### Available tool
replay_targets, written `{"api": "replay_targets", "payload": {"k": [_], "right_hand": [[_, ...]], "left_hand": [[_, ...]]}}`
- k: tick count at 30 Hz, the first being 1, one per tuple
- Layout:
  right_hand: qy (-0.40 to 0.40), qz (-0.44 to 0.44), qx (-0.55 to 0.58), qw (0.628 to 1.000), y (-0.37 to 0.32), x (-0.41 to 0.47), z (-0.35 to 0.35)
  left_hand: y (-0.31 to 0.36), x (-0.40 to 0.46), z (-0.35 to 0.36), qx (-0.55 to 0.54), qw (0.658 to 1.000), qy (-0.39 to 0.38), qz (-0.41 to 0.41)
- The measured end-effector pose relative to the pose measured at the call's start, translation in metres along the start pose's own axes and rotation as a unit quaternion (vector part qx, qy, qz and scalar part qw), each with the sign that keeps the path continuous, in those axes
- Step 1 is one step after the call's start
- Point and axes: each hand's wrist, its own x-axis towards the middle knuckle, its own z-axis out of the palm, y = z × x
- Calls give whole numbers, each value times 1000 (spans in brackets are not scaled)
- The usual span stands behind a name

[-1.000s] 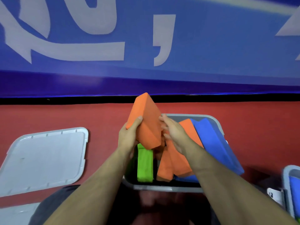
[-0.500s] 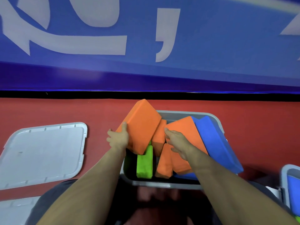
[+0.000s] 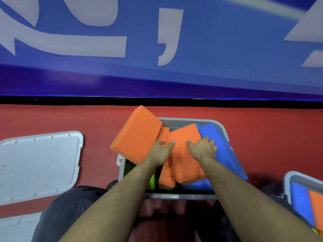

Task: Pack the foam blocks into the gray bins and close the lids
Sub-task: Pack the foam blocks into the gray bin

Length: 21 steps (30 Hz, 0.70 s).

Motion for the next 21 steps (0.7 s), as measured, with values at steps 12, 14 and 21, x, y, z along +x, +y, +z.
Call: {"api": "replay_targets", "payload": {"k": [12, 14, 21], "right_hand": [[-108, -60, 115, 986, 8, 13, -17], [-119, -74, 164, 976, 6, 18, -22], [-157, -26, 329, 931, 0, 25, -34]], "left_hand": [[-13, 11, 33, -10, 999, -10, -48], [-6, 16, 28, -20, 999, 27, -19], [20, 17, 10, -140, 983, 85, 81]]}}
